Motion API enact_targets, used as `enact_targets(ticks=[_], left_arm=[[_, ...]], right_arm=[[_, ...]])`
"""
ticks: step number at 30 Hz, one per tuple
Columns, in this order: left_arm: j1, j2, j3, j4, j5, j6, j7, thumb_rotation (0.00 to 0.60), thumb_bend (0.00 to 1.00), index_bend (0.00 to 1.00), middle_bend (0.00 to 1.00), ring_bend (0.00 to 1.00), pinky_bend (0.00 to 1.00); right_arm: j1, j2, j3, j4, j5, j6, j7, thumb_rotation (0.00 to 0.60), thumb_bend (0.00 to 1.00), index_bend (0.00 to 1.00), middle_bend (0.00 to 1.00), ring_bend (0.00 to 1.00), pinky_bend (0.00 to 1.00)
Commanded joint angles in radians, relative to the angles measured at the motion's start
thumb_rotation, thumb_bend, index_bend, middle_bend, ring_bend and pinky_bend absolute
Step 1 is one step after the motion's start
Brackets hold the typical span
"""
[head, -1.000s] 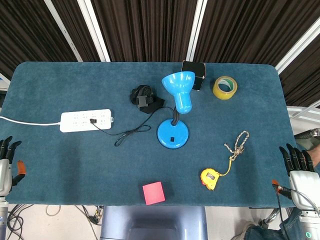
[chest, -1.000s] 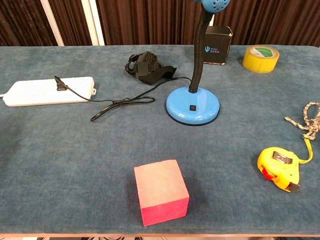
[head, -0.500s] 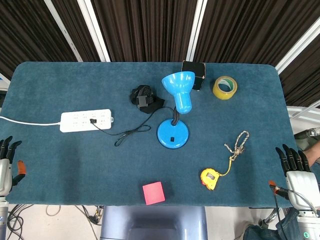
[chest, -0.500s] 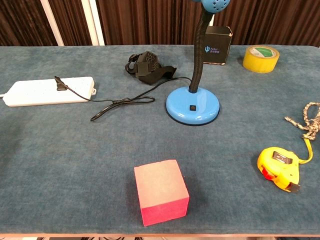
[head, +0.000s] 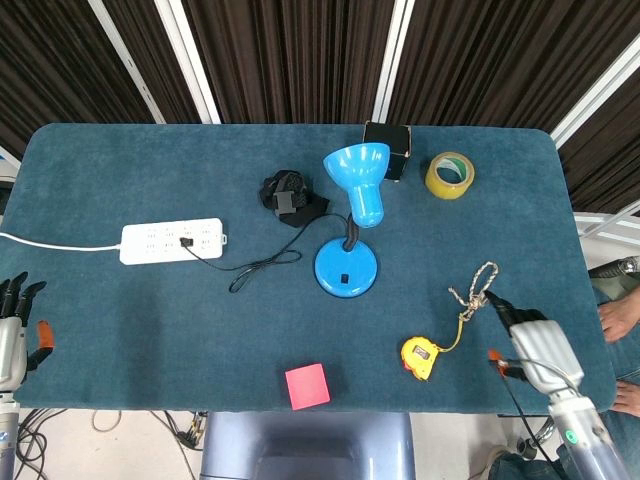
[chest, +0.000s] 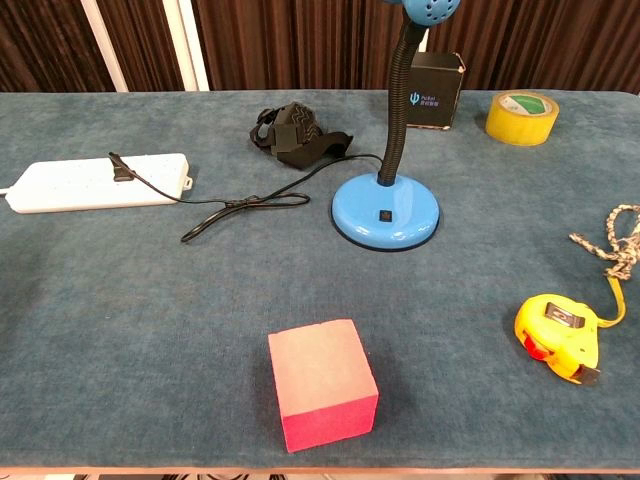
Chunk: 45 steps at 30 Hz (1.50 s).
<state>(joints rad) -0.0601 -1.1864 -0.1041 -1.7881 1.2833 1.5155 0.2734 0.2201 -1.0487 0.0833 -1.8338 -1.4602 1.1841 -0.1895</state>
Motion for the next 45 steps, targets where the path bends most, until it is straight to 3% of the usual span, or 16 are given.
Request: enact_targets(ticks=[1, 4, 9, 21, 29, 45], left_arm=[[0.000, 0.002, -0.003, -0.002, -0.009, -0.004, -0.002, 0.600, 0.64, 0.16, 0.03, 0.00, 0.00], [-0.001, 0.003, -0.006, -0.002, -0.013, -0.005, -0.005, 0.600, 0.64, 0.16, 0.03, 0.00, 0.00], [-0.002, 0.005, -0.006, -0.002, -0.015, -0.009, -0.006, 0.600, 0.64, 0.16, 0.03, 0.00, 0.00], [-0.005, 0.007, -0.009, -0.005, -0.030, -0.016, -0.006, 0.600, 0.64, 0.16, 0.03, 0.00, 0.00], [-0.007, 0.009, -0.009, -0.005, -0.033, -0.020, -0.010, 0.600, 0.64, 0.16, 0.03, 0.00, 0.00], [-0.007, 0.010, -0.009, -0.004, -0.033, -0.018, -0.010, 0.600, 0.64, 0.16, 0.03, 0.00, 0.00]], right_arm=[[0.133, -0.029, 0.067, -0.017, 0.150, -0.168, -0.062, 0.600, 0.39, 0.00, 0.43, 0.56, 0.45], [0.197, -0.069, 0.091, -0.004, 0.237, -0.236, -0.125, 0.600, 0.40, 0.00, 0.49, 0.62, 0.50], [0.285, -0.146, 0.113, 0.007, 0.384, -0.286, -0.248, 0.600, 0.54, 0.00, 0.59, 0.70, 0.57], [0.475, -0.339, 0.127, 0.062, 0.665, -0.292, -0.448, 0.600, 0.65, 0.00, 0.61, 0.73, 0.70], [0.560, -0.418, 0.122, 0.088, 0.763, -0.268, -0.496, 0.600, 0.65, 0.00, 0.61, 0.73, 0.76], [0.627, -0.461, 0.089, 0.117, 0.834, -0.265, -0.496, 0.600, 0.65, 0.00, 0.61, 0.73, 0.85]])
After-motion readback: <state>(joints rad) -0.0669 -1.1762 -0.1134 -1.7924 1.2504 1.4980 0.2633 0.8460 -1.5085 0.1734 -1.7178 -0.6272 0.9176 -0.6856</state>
